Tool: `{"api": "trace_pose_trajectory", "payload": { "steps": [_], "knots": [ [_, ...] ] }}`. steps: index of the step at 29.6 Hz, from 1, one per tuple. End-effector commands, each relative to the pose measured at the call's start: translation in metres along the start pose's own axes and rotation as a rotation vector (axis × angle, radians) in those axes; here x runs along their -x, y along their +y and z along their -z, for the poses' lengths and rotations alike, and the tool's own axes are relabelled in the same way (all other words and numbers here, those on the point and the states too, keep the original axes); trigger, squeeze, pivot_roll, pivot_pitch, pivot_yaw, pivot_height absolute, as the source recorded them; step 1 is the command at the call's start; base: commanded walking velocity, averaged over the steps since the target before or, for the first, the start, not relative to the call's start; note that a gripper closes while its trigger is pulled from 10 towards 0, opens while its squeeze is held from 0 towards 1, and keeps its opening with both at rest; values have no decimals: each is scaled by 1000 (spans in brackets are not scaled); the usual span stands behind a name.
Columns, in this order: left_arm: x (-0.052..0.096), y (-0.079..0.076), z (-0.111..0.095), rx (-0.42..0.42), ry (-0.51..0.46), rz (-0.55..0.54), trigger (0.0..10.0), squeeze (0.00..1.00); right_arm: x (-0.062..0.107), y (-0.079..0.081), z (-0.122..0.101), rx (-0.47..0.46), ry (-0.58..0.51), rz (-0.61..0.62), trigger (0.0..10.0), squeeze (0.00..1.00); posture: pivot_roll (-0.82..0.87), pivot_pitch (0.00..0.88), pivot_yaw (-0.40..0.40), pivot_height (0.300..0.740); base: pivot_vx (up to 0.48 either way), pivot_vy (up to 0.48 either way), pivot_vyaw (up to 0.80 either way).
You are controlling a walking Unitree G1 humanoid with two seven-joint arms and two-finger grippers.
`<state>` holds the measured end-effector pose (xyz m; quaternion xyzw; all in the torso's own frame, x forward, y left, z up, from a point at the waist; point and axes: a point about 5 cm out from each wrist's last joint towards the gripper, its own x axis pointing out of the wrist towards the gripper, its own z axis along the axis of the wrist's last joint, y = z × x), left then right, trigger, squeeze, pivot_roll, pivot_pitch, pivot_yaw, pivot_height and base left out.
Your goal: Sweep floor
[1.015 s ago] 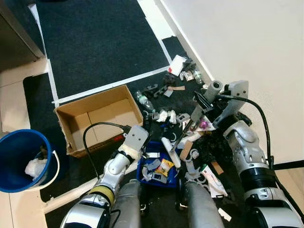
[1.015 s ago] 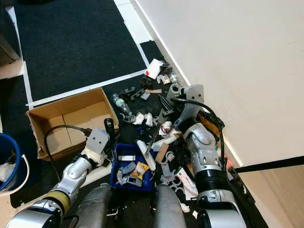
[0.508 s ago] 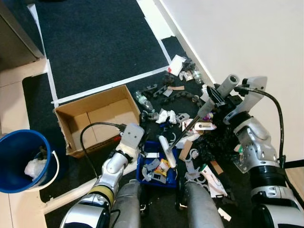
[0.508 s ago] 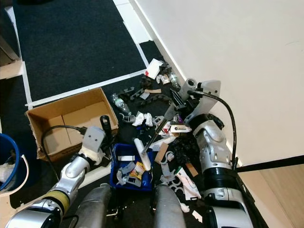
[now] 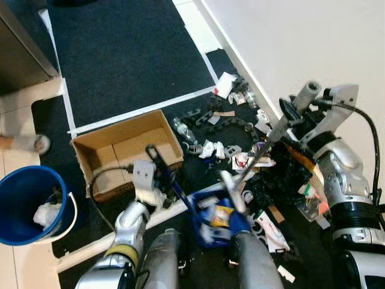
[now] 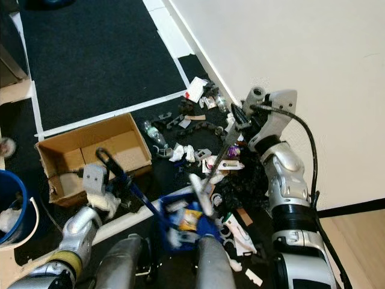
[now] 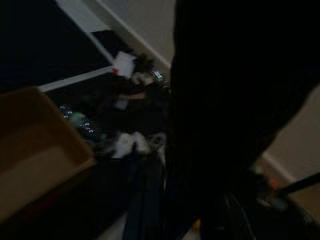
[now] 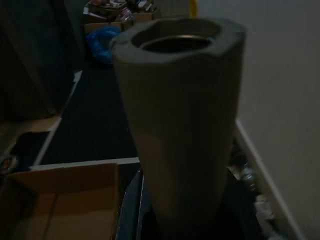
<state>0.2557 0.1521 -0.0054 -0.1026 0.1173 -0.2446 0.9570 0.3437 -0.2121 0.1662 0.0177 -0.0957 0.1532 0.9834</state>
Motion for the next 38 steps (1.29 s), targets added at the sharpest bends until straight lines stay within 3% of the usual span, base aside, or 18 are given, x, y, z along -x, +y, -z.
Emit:
{"api": "trace_pose_trajectory", "payload": {
  "steps": [1,15,21,23,29,38],
  "knots": [
    [0,-14,9,81,-4,75,10000,0,3,-5,1,-15,-15,33,10000,0,81,135,-66,740,0,0,0],
    [19,-8,19,58,32,100,10000,0,-3,-16,-1,-10,-22,120,10000,0,113,111,-78,740,0,0,0],
    [34,-6,35,21,122,93,10000,0,-7,-21,-11,-28,-93,157,10000,0,124,107,-77,740,0,0,0],
    [50,-5,50,-13,222,89,10000,0,-9,-31,-24,-131,-184,221,10000,0,131,109,-71,740,0,0,0],
    [58,-5,58,-22,268,89,10000,0,-9,-40,-36,-216,-262,262,10000,0,135,110,-66,740,0,0,0],
    [54,-2,46,-52,200,101,10000,0,-11,-25,-19,-68,-162,204,10000,0,151,108,-66,740,0,0,0]
  ]
}}
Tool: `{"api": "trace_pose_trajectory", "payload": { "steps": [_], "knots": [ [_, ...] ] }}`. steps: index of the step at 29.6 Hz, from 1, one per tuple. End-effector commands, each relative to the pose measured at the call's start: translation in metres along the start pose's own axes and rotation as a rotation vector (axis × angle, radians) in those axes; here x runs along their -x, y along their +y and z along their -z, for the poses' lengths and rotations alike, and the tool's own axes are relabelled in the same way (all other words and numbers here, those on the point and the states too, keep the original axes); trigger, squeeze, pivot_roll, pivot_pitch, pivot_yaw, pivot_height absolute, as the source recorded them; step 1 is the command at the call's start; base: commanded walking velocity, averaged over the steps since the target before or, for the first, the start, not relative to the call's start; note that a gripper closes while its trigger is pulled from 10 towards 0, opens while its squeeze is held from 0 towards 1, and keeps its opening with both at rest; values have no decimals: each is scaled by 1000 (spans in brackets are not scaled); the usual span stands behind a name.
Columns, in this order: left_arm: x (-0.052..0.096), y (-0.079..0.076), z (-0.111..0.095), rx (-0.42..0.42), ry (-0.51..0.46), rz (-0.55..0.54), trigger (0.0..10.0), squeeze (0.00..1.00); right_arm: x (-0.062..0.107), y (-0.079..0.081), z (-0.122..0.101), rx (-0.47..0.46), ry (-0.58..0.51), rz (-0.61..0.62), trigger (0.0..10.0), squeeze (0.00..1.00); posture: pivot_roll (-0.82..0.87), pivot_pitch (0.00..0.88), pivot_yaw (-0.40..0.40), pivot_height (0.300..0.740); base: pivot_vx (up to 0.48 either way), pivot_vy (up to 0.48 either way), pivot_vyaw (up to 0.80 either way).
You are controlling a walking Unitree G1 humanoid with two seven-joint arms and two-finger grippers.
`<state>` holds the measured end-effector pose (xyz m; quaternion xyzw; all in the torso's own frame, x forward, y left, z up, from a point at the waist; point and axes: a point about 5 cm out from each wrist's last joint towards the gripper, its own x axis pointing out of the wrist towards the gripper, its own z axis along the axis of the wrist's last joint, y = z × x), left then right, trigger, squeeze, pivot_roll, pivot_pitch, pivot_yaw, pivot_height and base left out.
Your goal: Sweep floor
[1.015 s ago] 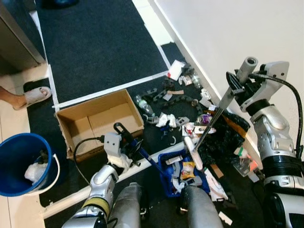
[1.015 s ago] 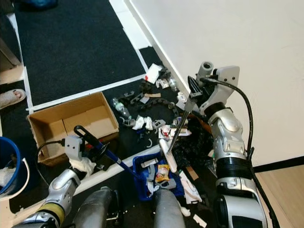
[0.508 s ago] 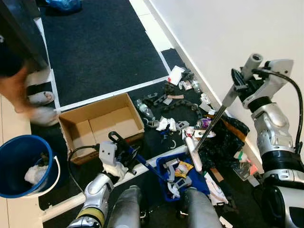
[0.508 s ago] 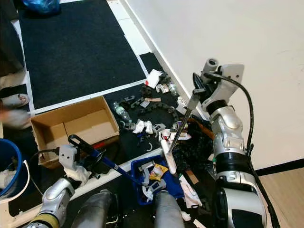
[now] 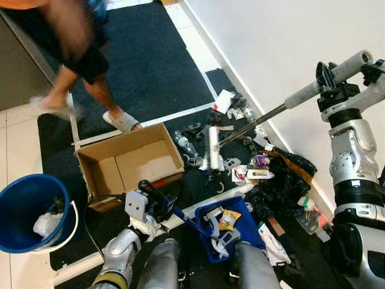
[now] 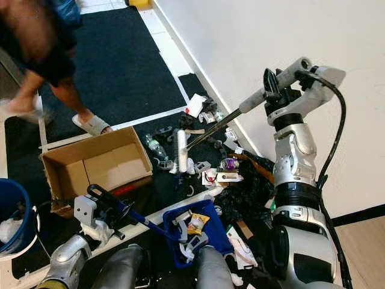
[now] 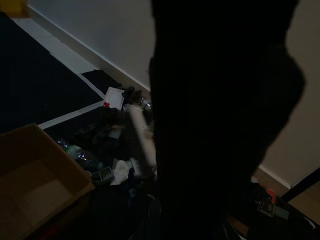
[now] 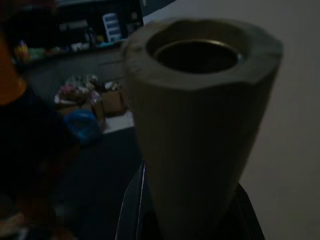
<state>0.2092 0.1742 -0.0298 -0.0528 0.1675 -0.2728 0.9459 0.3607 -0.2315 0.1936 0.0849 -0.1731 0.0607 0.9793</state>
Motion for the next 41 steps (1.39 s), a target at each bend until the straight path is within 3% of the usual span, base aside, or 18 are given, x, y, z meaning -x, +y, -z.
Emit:
{"api": "trace_pose_trajectory", "payload": {
  "steps": [1,6,9,13,16,19,21,25,28,33,41],
  "knots": [
    [7,-5,10,11,47,68,10000,0,5,1,8,49,29,-4,10000,0,161,109,-69,740,0,0,0],
    [17,8,-6,-32,-28,59,10000,0,3,12,23,134,107,-43,10000,0,190,108,-81,740,0,0,0],
    [25,16,-14,-57,-56,41,10000,0,2,17,29,130,129,-52,10000,0,208,110,-90,740,0,0,0],
    [48,29,-23,-93,-81,2,10000,0,-1,23,35,129,150,-66,10000,0,252,112,-109,740,0,0,0],
    [56,32,-24,-95,-84,-21,10000,0,-1,24,36,128,154,-67,10000,0,263,115,-114,740,0,0,0],
    [85,36,-21,-81,-83,-97,10000,0,-4,27,40,139,171,-63,10000,0,292,115,-130,740,0,0,0],
    [85,36,-21,-81,-83,-97,10000,0,-4,27,40,139,171,-63,10000,0,292,115,-130,740,0,0,0],
    [101,41,-22,-57,-102,-168,10000,0,-6,26,41,153,188,-54,10000,0,307,114,-141,740,0,0,0],
    [118,45,-38,-23,-194,-243,10000,0,-8,28,45,157,217,-55,10000,0,337,111,-163,740,0,0,0],
    [126,45,-51,-28,-233,-257,10000,0,-9,33,51,160,268,-73,10000,0,350,112,-173,740,0,0,0],
    [132,47,-50,-80,-174,-311,10000,0,-8,37,60,117,311,-77,10000,0,383,116,-181,740,0,0,199]
  ]
}}
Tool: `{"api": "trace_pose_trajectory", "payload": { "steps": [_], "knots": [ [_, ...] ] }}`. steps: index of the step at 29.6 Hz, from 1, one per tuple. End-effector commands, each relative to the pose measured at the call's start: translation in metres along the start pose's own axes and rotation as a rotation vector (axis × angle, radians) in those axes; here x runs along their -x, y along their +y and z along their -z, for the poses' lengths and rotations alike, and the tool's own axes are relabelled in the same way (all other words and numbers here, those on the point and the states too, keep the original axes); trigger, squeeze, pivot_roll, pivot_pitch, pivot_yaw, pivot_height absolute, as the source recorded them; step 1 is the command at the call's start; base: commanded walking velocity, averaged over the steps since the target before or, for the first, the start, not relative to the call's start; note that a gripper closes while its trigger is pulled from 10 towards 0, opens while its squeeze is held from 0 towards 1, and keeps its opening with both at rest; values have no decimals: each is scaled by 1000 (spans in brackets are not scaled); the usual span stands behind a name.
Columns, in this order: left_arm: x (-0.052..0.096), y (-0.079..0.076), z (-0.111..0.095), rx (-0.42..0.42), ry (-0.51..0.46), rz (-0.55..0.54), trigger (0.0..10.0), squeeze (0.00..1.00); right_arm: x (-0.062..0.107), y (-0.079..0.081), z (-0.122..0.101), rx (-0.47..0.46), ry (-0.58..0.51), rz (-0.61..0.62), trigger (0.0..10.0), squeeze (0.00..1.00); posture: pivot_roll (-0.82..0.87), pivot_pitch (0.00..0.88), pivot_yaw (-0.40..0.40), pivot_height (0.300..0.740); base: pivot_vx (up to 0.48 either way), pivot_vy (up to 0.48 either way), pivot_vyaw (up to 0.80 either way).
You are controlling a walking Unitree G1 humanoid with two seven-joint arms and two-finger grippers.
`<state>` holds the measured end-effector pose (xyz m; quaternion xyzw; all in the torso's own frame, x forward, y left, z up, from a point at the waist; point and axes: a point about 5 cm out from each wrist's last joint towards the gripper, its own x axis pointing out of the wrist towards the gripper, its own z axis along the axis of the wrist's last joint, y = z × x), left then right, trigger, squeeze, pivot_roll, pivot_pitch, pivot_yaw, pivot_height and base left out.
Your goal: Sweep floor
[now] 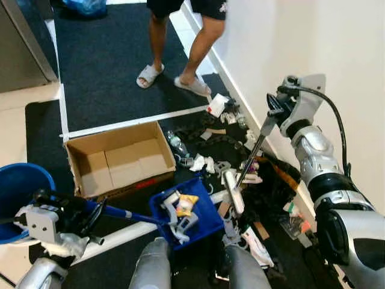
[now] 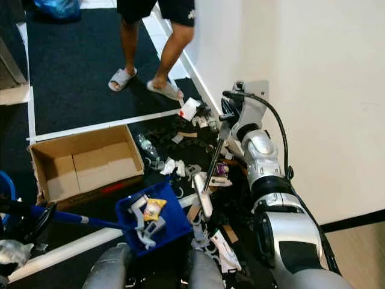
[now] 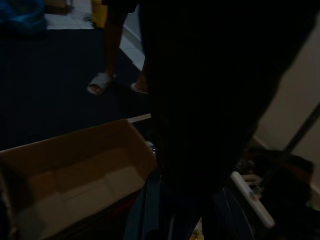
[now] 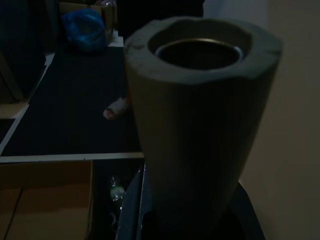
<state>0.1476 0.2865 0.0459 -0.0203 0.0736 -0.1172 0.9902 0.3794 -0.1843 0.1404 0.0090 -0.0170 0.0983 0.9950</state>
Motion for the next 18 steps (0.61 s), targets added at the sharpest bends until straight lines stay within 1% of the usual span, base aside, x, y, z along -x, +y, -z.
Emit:
{"api": "trace_pose_trajectory", "payload": {
  "steps": [1,3,4,7,11,13,14,16,18],
  "knots": [
    [0,-3,0,-15,21,11,10000,0,-3,1,-5,-11,-17,-2,10000,0,384,115,-179,740,0,0,794],
    [-7,-6,-2,-9,24,20,10000,0,-4,3,-3,-41,-18,5,10000,0,388,106,-168,740,0,0,791],
    [-7,-6,-2,-9,24,20,10000,0,-4,3,-3,-41,-18,5,10000,0,388,106,-168,740,0,0,788],
    [-25,-15,-5,-6,19,67,10000,0,-4,6,-2,-69,-20,17,10000,0,387,94,-150,740,0,0,788],
    [-46,-22,-10,-18,10,121,10000,0,-4,7,1,-92,-26,34,10000,0,377,77,-127,740,0,0,788],
    [-52,-23,-12,-27,8,136,10000,0,-3,7,2,-97,-27,39,10000,0,369,63,-110,740,0,0,788],
    [-52,-23,-12,-27,8,136,10000,0,-3,7,2,-97,-27,39,10000,0,369,63,-110,740,0,0,788],
    [-61,-22,-16,-38,-2,149,10000,0,-1,7,5,-103,-25,49,10000,0,366,52,-104,740,0,0,788],
    [-75,-21,-22,-54,-12,162,10000,0,0,6,9,-120,-18,67,10000,0,357,19,-89,740,0,0,788]
  ]
}}
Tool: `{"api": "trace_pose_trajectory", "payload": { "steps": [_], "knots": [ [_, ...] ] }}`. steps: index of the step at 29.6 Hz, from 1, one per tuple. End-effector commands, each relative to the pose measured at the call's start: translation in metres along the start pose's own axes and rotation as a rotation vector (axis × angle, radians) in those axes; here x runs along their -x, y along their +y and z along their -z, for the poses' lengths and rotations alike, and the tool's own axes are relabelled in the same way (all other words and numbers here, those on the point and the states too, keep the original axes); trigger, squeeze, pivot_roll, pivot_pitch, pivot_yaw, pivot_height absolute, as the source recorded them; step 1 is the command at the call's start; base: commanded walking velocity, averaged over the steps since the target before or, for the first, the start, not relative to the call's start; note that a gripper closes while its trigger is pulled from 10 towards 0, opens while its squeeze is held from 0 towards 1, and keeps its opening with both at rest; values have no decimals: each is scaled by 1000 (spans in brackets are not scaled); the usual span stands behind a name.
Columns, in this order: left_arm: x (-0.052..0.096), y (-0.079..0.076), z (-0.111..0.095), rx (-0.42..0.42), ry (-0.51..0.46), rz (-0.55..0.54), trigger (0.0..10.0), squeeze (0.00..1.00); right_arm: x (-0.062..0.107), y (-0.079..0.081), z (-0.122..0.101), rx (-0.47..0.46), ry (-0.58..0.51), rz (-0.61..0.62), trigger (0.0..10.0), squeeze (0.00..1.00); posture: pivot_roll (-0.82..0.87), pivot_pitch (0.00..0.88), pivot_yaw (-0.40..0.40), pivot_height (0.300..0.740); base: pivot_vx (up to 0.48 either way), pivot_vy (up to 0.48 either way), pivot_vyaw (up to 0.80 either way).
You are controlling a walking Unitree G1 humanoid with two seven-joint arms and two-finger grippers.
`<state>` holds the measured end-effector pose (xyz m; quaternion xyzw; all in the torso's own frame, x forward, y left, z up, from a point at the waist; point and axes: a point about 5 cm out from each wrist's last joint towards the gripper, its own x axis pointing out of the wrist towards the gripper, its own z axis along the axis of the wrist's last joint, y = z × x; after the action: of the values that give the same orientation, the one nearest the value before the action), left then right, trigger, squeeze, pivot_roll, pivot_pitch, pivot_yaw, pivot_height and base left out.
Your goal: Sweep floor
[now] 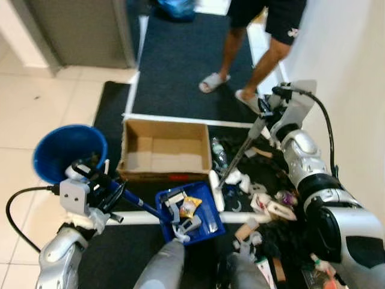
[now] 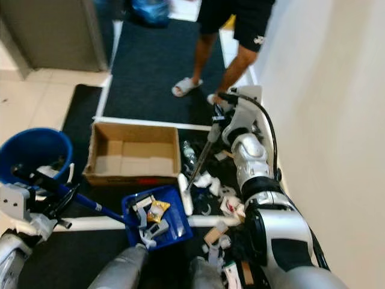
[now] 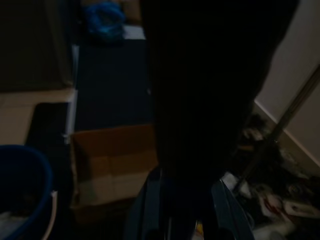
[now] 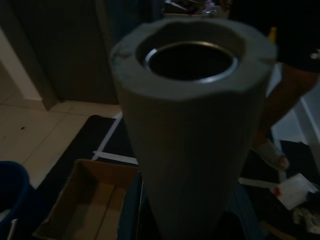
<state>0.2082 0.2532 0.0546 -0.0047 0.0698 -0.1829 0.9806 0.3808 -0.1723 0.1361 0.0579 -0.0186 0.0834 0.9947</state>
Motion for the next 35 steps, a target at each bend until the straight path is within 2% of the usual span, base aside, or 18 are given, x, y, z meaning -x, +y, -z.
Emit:
{"api": "trace_pose_trajectory", "payload": {
  "steps": [1,4,5,6,7,9,10,11,12,13,14,20,25,31,35],
  "knots": [
    [-16,1,-7,-18,-16,38,10000,0,4,-6,5,-28,-3,42,10000,0,357,19,-89,740,0,0,788],
    [-24,2,-11,-25,-23,42,10000,0,5,-7,8,-27,10,53,10000,0,349,4,-87,740,0,0,769],
    [-31,3,-14,-23,-34,36,10000,0,6,-8,11,-30,23,64,10000,0,346,0,-85,740,0,0,0],
    [-49,3,-20,-24,-46,40,10000,0,9,-8,18,-30,49,81,10000,0,332,0,-80,740,0,0,0],
    [-49,3,-20,-24,-46,40,10000,0,9,-8,18,-30,49,81,10000,0,332,0,-80,740,0,0,0],
    [-67,0,-24,-11,-58,52,10000,0,13,-8,27,-33,80,99,10000,0,319,0,-77,740,0,0,0],
    [-67,0,-24,-11,-58,52,10000,0,13,-8,27,-33,80,99,10000,0,319,0,-77,740,0,0,0],
    [-73,-2,-25,-6,-60,58,10000,0,15,-9,29,-35,90,105,10000,0,319,0,-77,740,0,0,0],
    [-86,-8,-27,4,-67,78,10000,0,18,-9,35,-34,103,108,10000,0,305,0,-73,740,0,0,0],
    [-86,-8,-27,4,-67,78,10000,0,18,-9,35,-34,103,108,10000,0,305,0,-73,740,0,0,0],
    [-96,-17,-28,17,-75,110,10000,0,21,-9,38,-30,104,103,10000,0,293,0,-71,740,0,0,0],
    [-104,-33,-22,33,-60,163,10000,0,23,-9,41,-23,109,108,10000,0,277,0,-66,740,0,0,696],
    [-104,-45,-11,52,-36,188,10000,0,24,-11,41,-21,105,109,10000,0,267,0,-62,740,0,0,800],
    [-102,-50,-3,58,-32,199,10000,0,26,-17,41,-17,104,136,10000,0,273,0,-61,740,0,0,800],
    [-95,-42,-3,57,-47,163,10000,0,26,-20,39,-9,100,155,10000,0,280,0,-64,740,0,0,359]
  ]
}}
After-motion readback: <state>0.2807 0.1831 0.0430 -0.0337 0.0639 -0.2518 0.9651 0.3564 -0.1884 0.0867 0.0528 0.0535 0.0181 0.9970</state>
